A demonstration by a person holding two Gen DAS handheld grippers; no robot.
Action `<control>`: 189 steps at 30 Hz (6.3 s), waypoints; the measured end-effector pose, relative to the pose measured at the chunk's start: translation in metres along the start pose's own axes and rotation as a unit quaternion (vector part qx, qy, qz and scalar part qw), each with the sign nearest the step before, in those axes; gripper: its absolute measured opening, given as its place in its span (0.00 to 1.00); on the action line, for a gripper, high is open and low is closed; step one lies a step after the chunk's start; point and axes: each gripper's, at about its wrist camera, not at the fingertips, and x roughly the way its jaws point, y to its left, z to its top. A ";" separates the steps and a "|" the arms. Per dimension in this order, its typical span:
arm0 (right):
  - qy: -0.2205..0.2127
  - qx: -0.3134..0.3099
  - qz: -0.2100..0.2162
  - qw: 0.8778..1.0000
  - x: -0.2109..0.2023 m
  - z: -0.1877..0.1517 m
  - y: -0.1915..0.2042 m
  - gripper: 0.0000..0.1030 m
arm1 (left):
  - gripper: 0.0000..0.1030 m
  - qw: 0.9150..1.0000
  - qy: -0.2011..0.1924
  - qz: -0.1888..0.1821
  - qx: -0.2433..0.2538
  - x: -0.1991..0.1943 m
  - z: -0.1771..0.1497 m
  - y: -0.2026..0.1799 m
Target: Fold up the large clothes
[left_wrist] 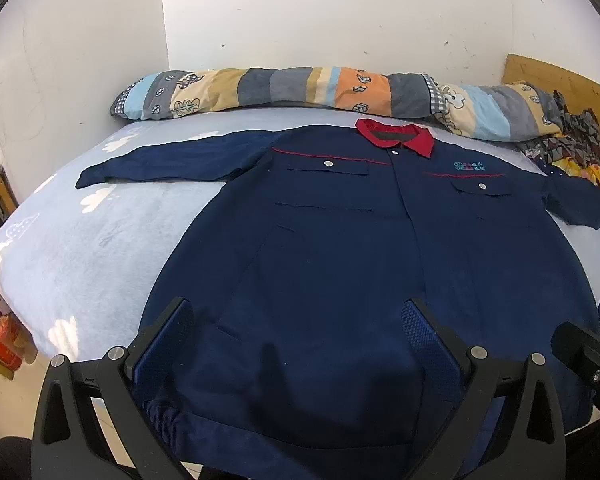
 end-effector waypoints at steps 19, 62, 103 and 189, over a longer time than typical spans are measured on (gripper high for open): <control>0.004 0.000 -0.003 1.000 0.003 -0.002 0.001 1.00 | 1.00 1.000 0.001 0.002 0.002 0.002 0.001 -0.004; -0.049 0.171 0.054 0.983 -0.038 0.052 -0.125 1.00 | 1.00 0.997 -0.049 -0.023 0.063 -0.006 0.047 -0.032; -0.175 0.521 -0.074 0.832 0.056 0.095 -0.637 0.12 | 1.00 0.995 0.025 -0.042 0.092 0.113 0.105 -0.091; 0.191 -0.171 0.160 0.953 0.349 0.223 0.092 0.19 | 1.00 0.992 -0.029 0.016 -0.125 0.049 0.138 0.099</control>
